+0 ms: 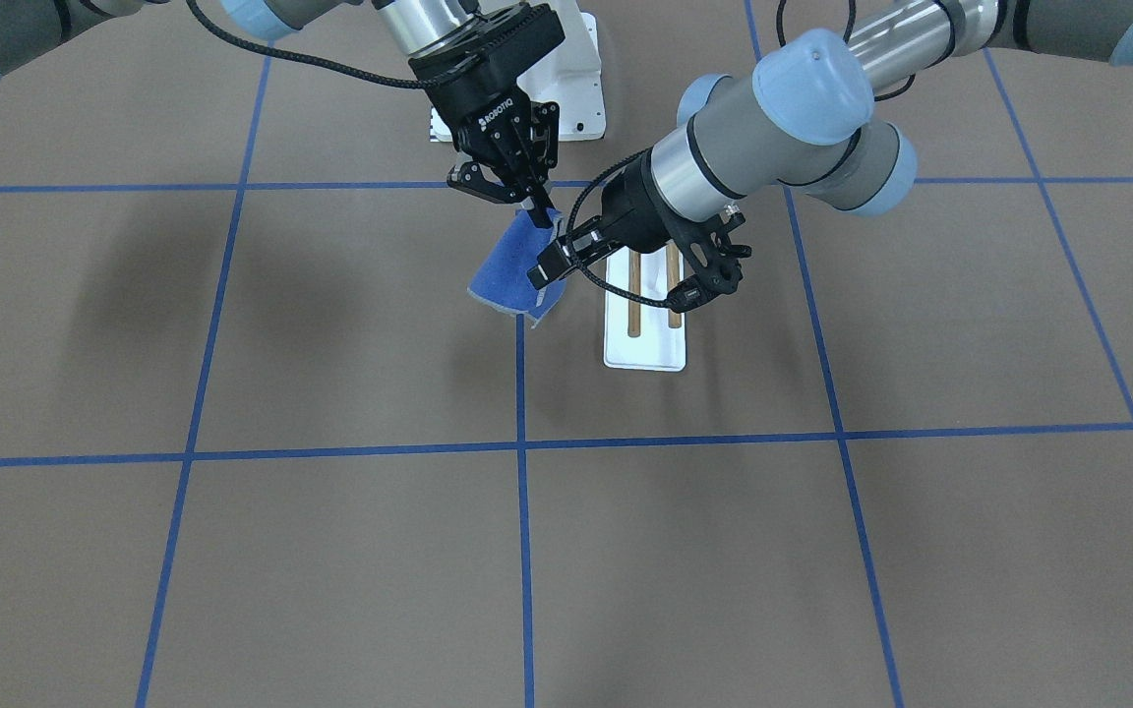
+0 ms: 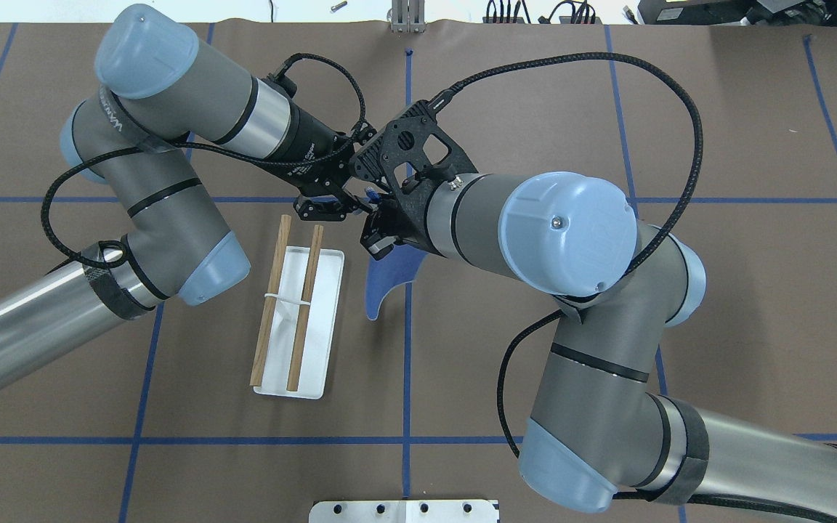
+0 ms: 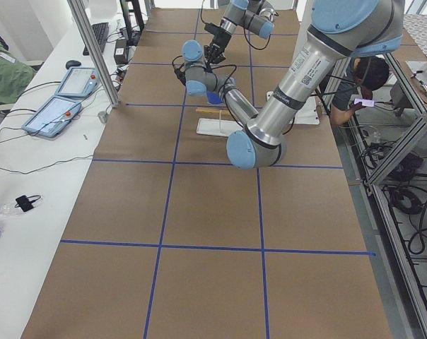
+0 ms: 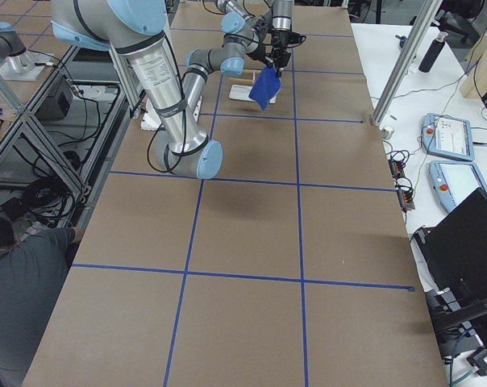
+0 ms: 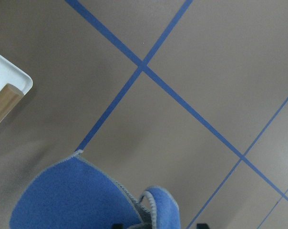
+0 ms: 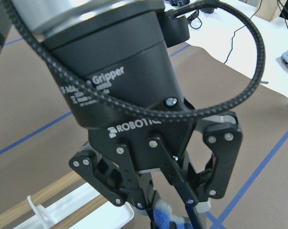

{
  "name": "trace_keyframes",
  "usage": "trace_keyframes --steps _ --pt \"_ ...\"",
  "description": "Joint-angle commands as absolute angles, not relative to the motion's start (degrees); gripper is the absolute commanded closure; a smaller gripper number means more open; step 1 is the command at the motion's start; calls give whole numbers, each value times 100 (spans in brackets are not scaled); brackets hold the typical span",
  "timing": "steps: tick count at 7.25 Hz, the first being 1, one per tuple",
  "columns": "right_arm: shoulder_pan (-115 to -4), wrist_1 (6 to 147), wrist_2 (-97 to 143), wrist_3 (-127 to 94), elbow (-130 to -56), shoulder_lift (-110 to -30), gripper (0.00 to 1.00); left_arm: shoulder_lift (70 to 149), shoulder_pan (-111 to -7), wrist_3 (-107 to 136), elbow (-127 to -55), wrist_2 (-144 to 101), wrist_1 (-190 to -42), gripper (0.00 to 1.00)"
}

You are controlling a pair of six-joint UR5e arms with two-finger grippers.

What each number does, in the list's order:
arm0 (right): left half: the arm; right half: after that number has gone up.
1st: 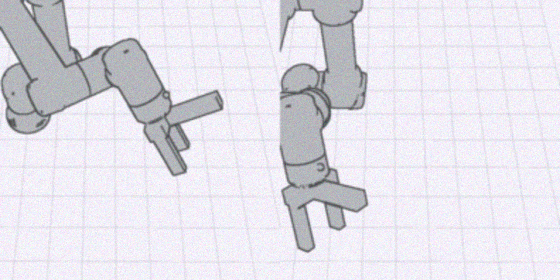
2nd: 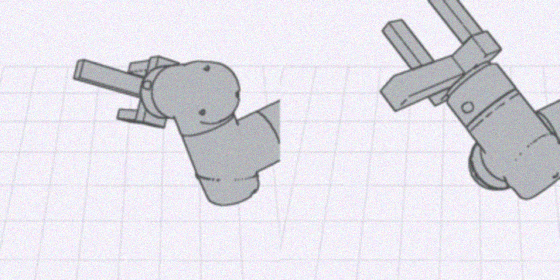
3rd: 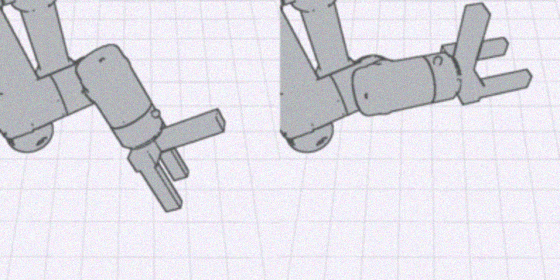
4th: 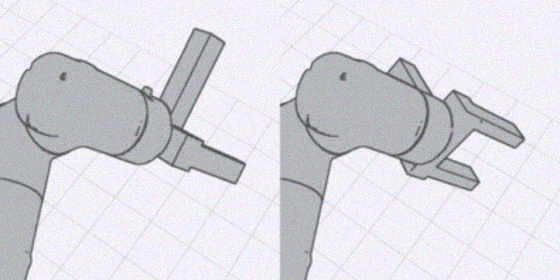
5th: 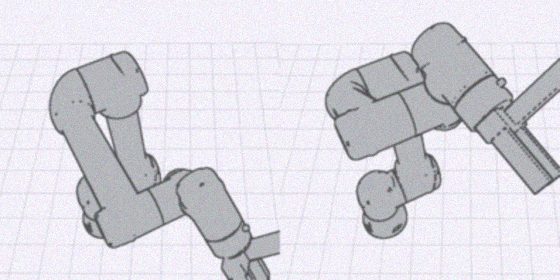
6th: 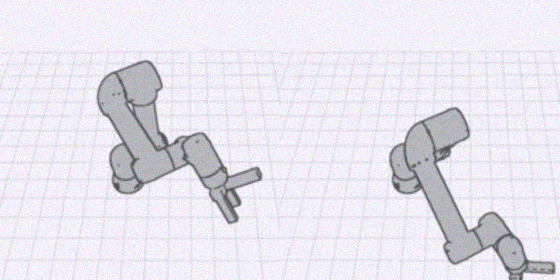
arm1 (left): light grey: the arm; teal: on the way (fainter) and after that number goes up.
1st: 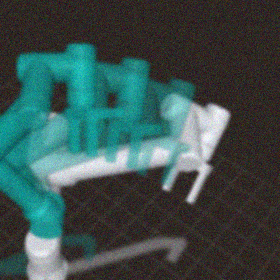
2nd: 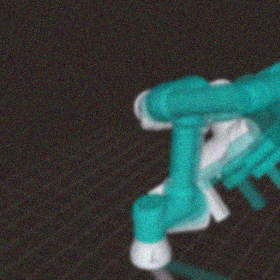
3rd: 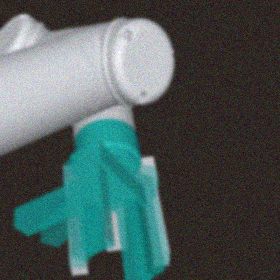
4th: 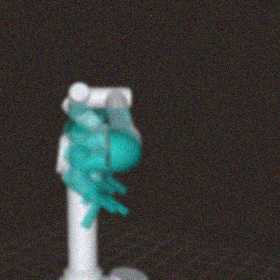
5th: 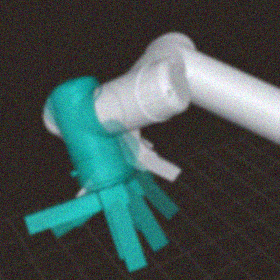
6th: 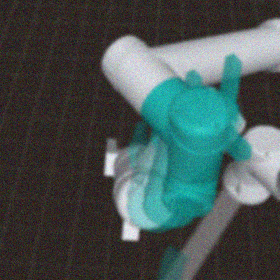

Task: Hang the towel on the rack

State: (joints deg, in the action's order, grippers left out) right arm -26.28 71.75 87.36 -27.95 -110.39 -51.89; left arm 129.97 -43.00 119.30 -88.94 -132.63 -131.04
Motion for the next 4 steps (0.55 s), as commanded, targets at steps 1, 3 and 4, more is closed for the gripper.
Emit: trace_keyframes --steps 1,3,4 --pt "-2628 7154 8736 -2795 -11039 -5194 100 12990 -4298 11909 -8895 -13263 -13104 82" --pt "-2628 7146 8736 -2795 -11039 -5194 100 12990 -4307 11927 -8903 -13263 -13113 100" --pt "-2628 7146 8736 -2795 -11039 -5194 100 12990 -4307 11927 -8895 -13263 -13105 100"
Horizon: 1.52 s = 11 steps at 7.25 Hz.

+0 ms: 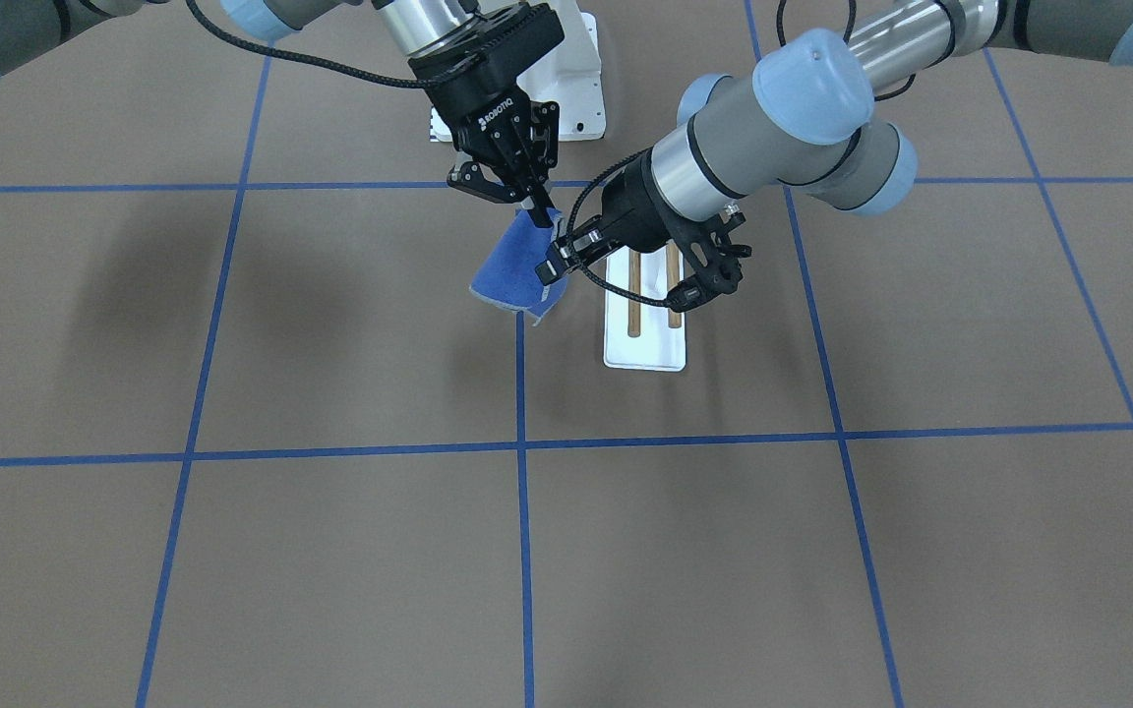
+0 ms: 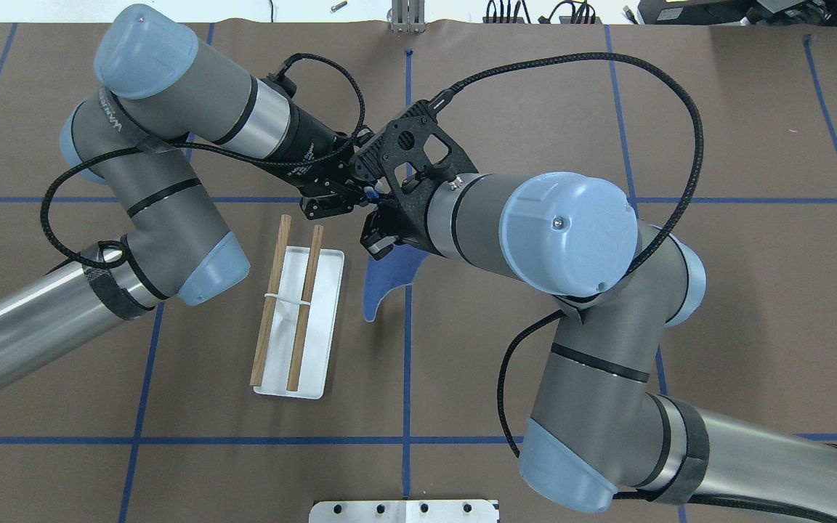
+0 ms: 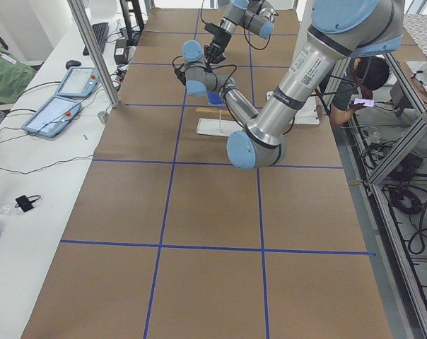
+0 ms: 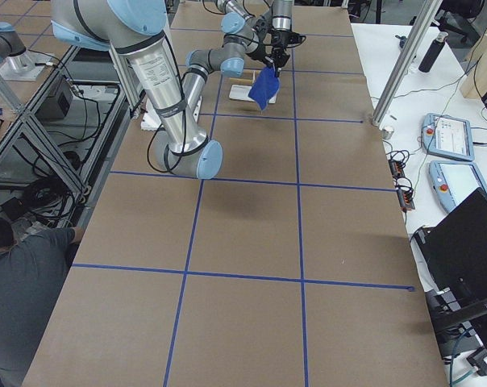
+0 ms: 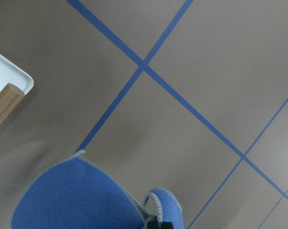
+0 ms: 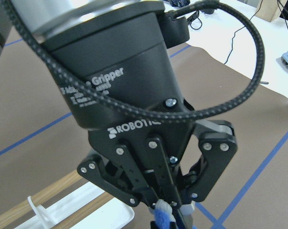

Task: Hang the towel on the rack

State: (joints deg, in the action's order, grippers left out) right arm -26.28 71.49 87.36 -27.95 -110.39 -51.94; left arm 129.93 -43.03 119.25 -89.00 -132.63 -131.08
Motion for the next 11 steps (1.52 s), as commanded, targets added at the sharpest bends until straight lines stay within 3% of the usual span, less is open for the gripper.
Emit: trace_keyframes --steps 1,2,3,4,8,11 --pt "-2628 7146 8736 -2795 -11074 -5212 100 12999 -4307 11927 -8903 -13254 -13104 100" --pt "-2637 7146 8754 -2856 -11153 -5229 94 12999 -4315 11927 -8903 -13254 -13104 100" --pt "-2637 7137 8771 -3187 -11206 -5221 41 12999 -4333 11918 -8895 -13254 -13104 100" --pt "-2645 7180 8754 -3321 -11276 -5247 1 12999 -4350 11927 -8903 -13254 -13113 100" --pt "-2943 8010 8824 -3585 -11399 -5704 0 12912 -4456 11935 -9060 -13271 -13052 100" --pt "-4212 9419 10406 -3843 -10902 -5739 0 12367 -4438 12336 -9956 -13263 -13008 100"
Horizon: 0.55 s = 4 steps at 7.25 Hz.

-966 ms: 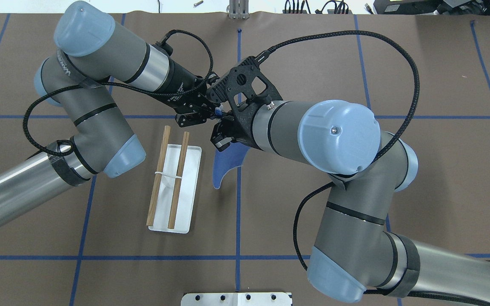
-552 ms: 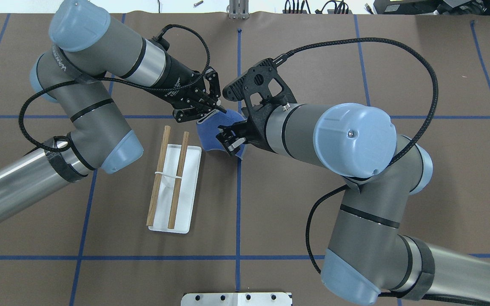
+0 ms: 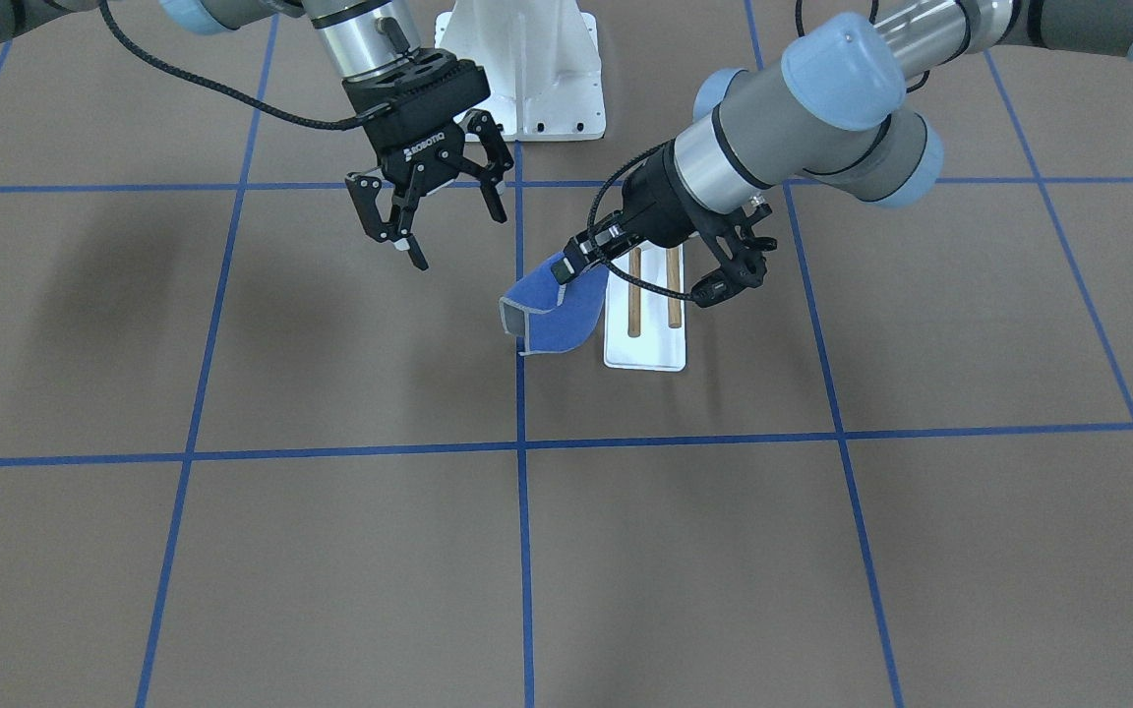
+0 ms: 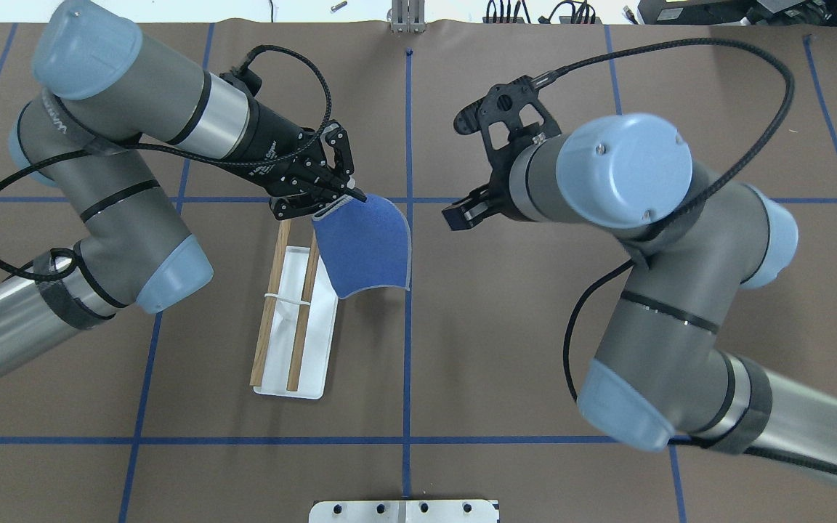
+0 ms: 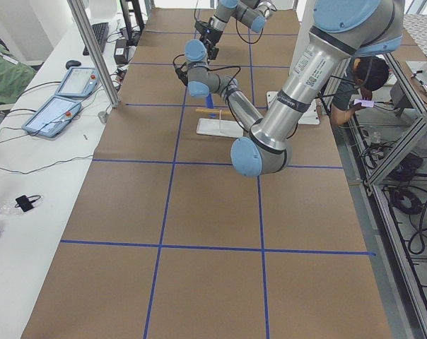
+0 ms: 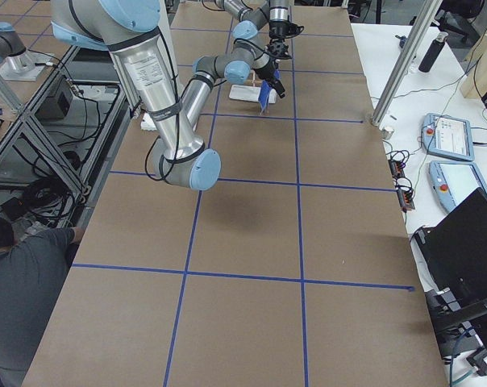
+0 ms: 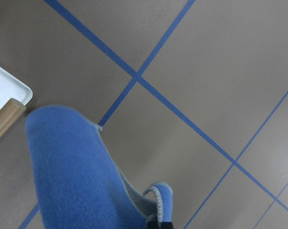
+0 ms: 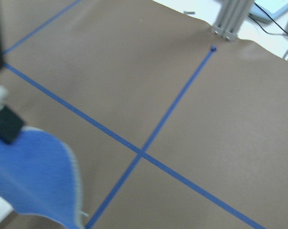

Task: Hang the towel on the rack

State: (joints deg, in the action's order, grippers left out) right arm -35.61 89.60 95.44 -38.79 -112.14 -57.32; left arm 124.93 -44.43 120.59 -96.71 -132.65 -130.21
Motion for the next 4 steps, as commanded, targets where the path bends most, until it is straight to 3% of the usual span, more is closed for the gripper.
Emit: trace_keyframes --steps 1,4 --pt "-4619 9431 10937 -3449 -10455 -5739 0 12305 -4438 12444 -10062 -13245 -13008 100" --pt "-5771 9422 11915 -2972 -9135 -5748 0 11464 -4473 12507 -10510 -13210 -13025 100"
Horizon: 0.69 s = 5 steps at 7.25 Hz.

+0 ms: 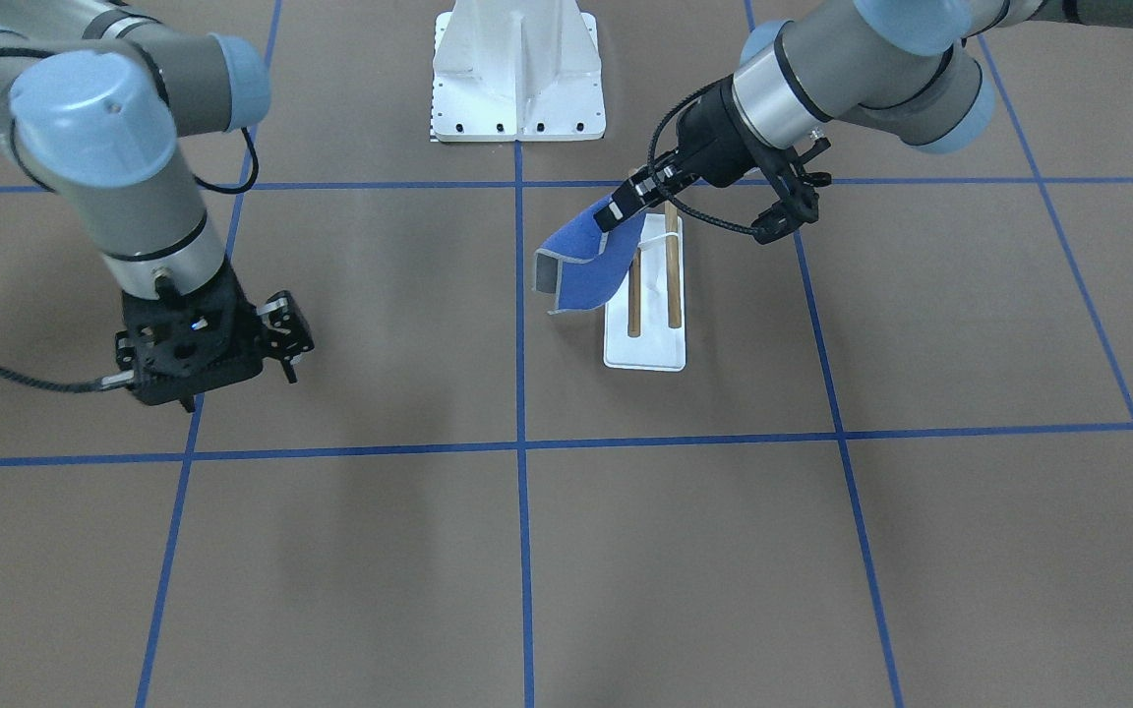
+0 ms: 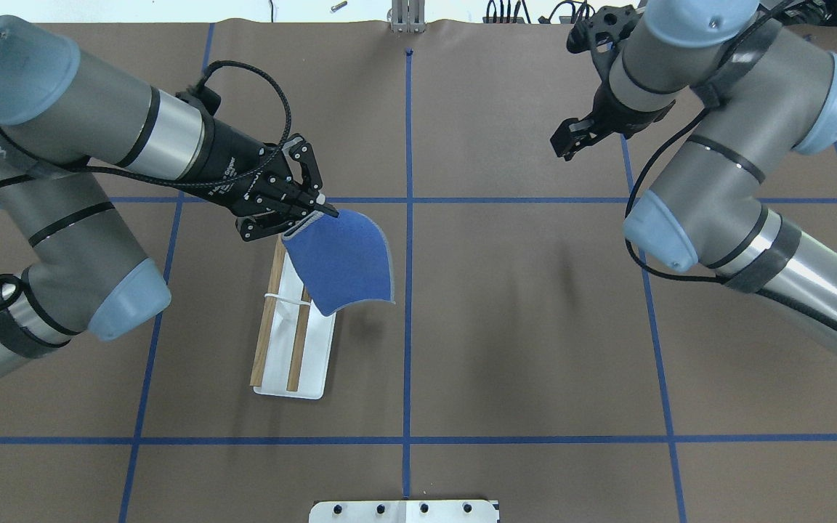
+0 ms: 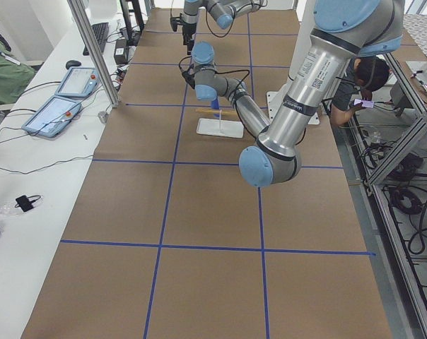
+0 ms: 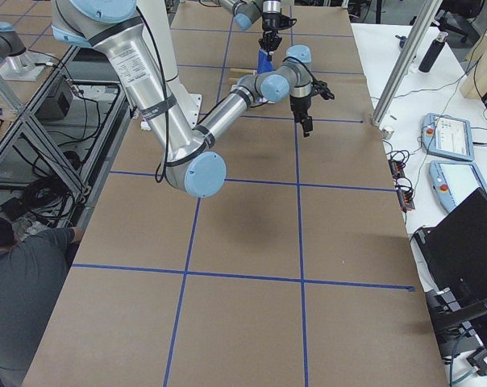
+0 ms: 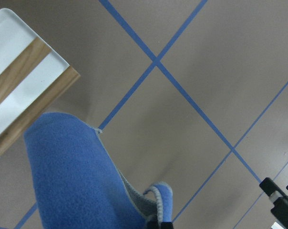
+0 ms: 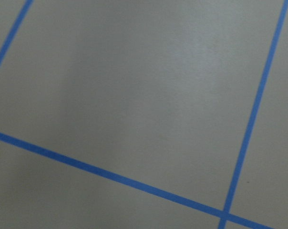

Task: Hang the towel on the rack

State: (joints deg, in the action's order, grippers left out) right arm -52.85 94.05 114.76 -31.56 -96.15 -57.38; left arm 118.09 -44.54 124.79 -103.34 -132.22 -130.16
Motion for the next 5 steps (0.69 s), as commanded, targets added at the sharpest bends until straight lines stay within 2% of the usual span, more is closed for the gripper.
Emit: trace_keyframes --steps 1,5 --pt "-6088 9413 12309 -2510 -8819 -5748 0 11243 -4517 12620 -10538 -13193 -13034 100" --pt "-6608 9413 12672 -1926 -8570 -5853 0 10881 -4894 12929 -10381 -12938 -13025 100"
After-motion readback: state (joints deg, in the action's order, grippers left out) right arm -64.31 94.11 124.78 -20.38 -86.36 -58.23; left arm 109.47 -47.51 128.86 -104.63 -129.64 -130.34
